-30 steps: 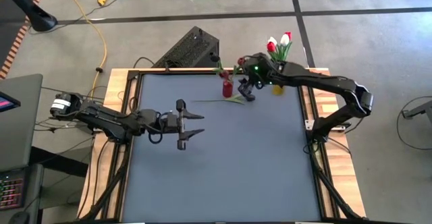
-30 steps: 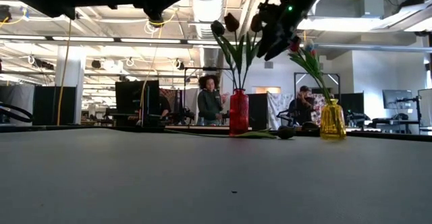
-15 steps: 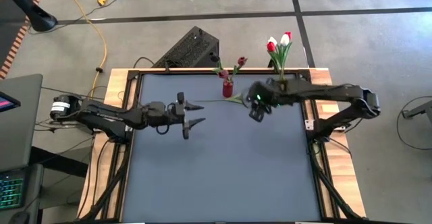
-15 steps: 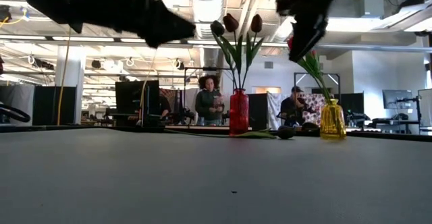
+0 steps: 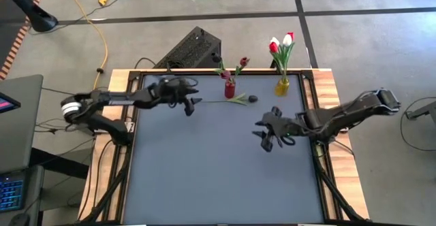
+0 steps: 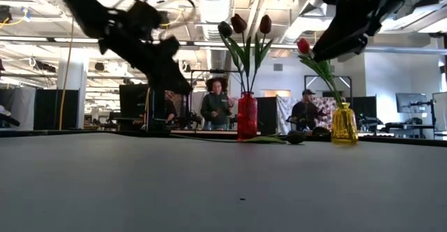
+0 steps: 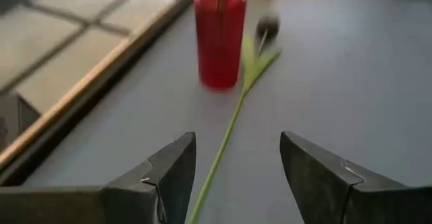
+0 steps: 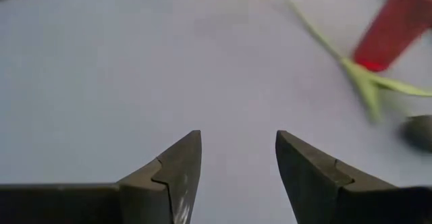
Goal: Sort flowers into vase by color
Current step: Put the black tulip into the red vase
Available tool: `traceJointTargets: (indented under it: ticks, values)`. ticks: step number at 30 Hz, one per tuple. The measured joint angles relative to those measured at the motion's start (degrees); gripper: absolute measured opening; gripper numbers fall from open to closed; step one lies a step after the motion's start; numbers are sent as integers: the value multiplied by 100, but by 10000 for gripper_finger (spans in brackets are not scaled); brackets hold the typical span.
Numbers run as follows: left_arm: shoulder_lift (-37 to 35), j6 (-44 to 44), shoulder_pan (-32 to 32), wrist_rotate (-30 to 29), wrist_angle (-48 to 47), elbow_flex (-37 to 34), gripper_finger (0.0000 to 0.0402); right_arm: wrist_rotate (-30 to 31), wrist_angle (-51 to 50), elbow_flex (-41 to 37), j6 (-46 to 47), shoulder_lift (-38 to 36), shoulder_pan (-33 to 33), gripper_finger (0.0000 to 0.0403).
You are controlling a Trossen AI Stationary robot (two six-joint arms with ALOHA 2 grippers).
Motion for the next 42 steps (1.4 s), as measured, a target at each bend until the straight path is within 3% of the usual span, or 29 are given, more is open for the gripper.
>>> traceJointTargets:
  ticks: [6,14,27,31,40,42]
  values:
    - [1049,944,115,78,-878,793,204,0,679,-204,572,209,654,216]
    - [2176,1610,188,-211,-2065,1747,204,196,1530,-208,535,762,1458,216]
    - [2380,1565,379,-238,-3048,1900,197,628,1726,-205,502,1288,2022,216]
    - [2375,1467,378,-234,-3268,1900,158,632,1760,-205,503,1300,2152,216]
    - [2341,1150,369,-265,-3097,1871,17,876,1944,-205,503,1285,2316,216]
    - [2289,1109,370,-191,-3060,1862,7,882,2003,-205,503,1285,2316,216]
